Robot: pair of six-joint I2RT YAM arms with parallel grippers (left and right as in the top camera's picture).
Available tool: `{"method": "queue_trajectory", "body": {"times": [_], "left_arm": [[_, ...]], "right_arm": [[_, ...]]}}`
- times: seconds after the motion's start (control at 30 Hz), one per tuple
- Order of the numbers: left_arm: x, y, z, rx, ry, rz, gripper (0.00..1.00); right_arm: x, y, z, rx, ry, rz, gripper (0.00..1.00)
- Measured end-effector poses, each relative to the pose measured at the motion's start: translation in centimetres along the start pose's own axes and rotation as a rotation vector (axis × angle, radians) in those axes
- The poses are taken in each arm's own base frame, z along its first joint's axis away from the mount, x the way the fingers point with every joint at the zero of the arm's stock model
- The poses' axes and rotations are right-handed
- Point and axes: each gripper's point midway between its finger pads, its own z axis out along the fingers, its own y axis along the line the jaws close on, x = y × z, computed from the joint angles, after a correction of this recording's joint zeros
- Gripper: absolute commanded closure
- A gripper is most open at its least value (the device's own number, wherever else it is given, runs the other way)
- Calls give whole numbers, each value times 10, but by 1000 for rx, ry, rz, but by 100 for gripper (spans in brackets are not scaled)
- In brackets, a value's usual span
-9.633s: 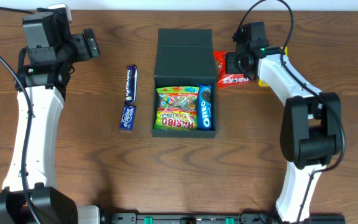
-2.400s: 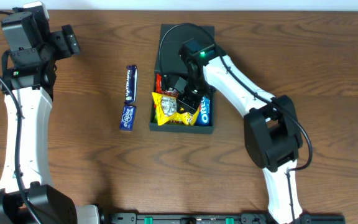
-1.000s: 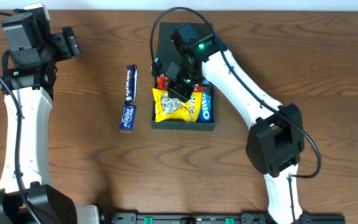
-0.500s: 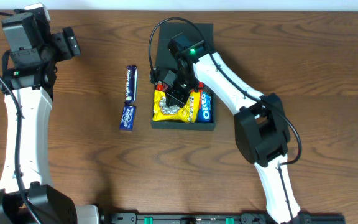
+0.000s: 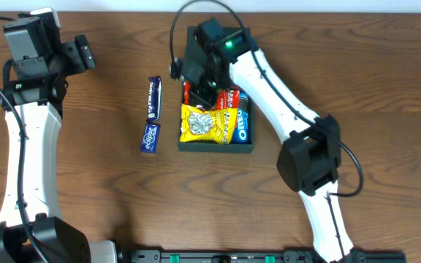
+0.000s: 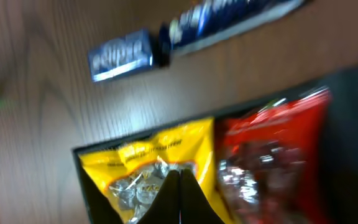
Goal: Pack container
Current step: 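Withdraw the right gripper and reach the left gripper to the Dairy Milk bar, then grasp the purple Dairy Milk bar with the left gripper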
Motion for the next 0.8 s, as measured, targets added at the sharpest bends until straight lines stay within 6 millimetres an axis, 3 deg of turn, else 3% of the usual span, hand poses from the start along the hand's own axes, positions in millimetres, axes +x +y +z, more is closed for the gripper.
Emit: {"method": "queue_trajectory", "body": {"times": [0.2,0.23,0.37,0.53,0.67,0.73,0.8], "left_arm": [[15,-8,4,49,60,20,5],[19,-11,8,66,74,29,5],[36,-24,28,124,134,60,4],[77,-61,61,233,252,145,0],[105,-98,74,309,315,241,0],[118,-115,78,340,343,279,9],[133,-127,83,361,377,305,10]], "right_arm": [[-37,-16,-81,128,-200,22,99],[-40,-24,-101,158,-244,55,98],[-31,-49,-142,216,-316,175,98],[-6,-83,-169,250,-355,354,99],[6,-97,-182,241,-387,426,98],[10,-101,-186,234,-399,445,98],[13,-104,-190,231,-409,460,99]]}}
